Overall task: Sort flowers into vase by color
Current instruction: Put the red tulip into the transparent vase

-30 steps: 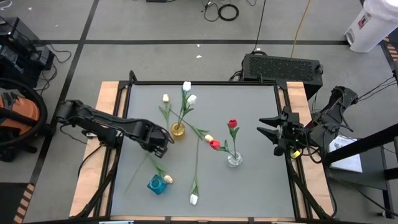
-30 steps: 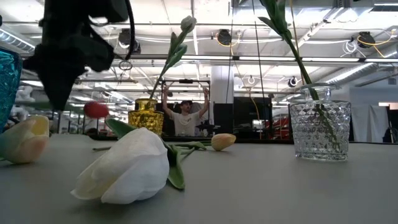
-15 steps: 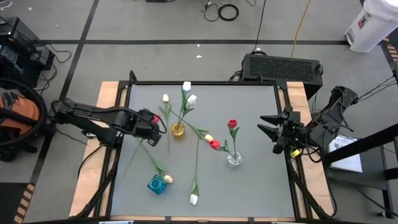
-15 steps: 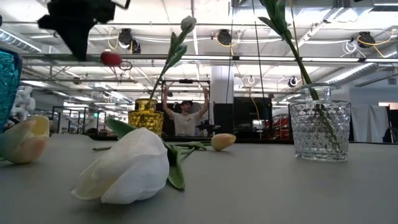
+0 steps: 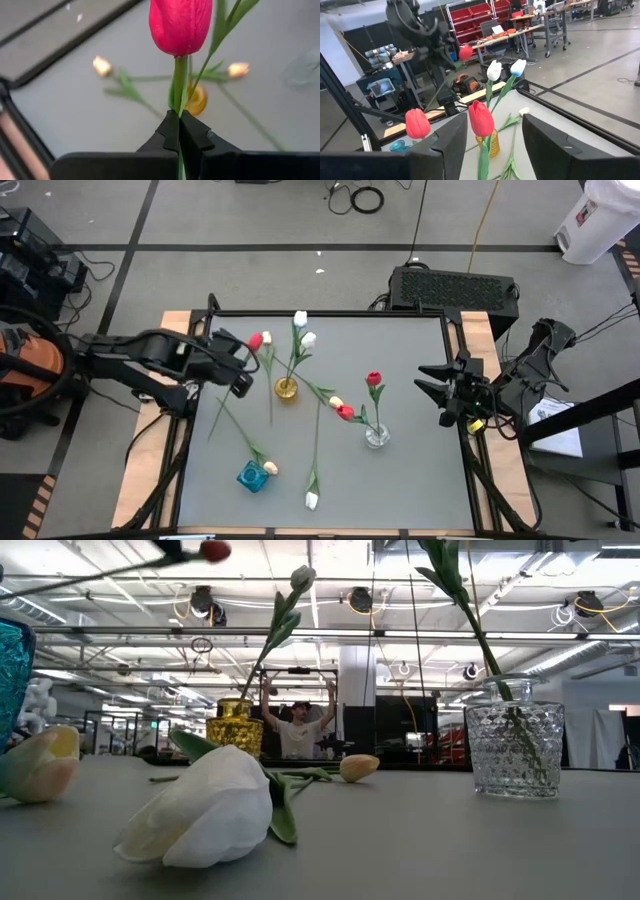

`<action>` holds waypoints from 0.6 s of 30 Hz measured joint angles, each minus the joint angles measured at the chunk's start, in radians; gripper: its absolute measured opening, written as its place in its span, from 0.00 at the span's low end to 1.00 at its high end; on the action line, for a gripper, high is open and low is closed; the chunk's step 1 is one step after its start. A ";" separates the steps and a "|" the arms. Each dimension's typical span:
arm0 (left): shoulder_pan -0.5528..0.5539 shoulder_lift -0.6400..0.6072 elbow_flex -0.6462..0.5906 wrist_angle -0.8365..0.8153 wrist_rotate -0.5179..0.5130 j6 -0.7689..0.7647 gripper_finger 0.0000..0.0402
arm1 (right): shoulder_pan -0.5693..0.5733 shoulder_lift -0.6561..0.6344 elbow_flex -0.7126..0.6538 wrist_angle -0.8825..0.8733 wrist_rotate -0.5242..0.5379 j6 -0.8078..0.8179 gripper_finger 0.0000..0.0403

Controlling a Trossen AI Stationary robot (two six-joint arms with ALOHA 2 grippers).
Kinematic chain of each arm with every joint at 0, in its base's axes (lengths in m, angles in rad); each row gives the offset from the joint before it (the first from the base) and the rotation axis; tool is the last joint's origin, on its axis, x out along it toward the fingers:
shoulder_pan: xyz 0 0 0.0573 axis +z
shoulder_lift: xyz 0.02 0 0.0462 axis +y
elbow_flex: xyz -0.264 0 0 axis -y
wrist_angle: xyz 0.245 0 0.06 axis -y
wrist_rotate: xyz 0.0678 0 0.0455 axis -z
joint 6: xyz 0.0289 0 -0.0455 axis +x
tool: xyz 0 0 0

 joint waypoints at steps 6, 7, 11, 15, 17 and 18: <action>0.000 0.000 0.162 0.037 -0.068 0.132 0.00 | 0.000 0.000 0.000 0.047 0.000 -0.004 0.45; 0.000 0.000 0.184 0.065 -0.079 0.167 0.00 | 0.000 0.000 0.000 0.051 0.000 -0.006 0.45; 0.000 0.000 0.253 0.226 -0.094 0.348 0.00 | -0.002 0.000 0.000 0.071 0.000 -0.008 0.45; 0.000 0.006 0.291 0.412 -0.094 0.499 0.00 | -0.021 -0.001 0.002 0.134 -0.003 -0.008 0.45; 0.000 0.006 0.300 0.488 -0.084 0.557 0.00 | -0.033 0.000 0.011 0.168 -0.009 -0.017 0.45; 0.000 0.006 0.305 0.520 -0.083 0.580 0.00 | -0.038 0.000 0.017 0.187 -0.014 -0.028 0.45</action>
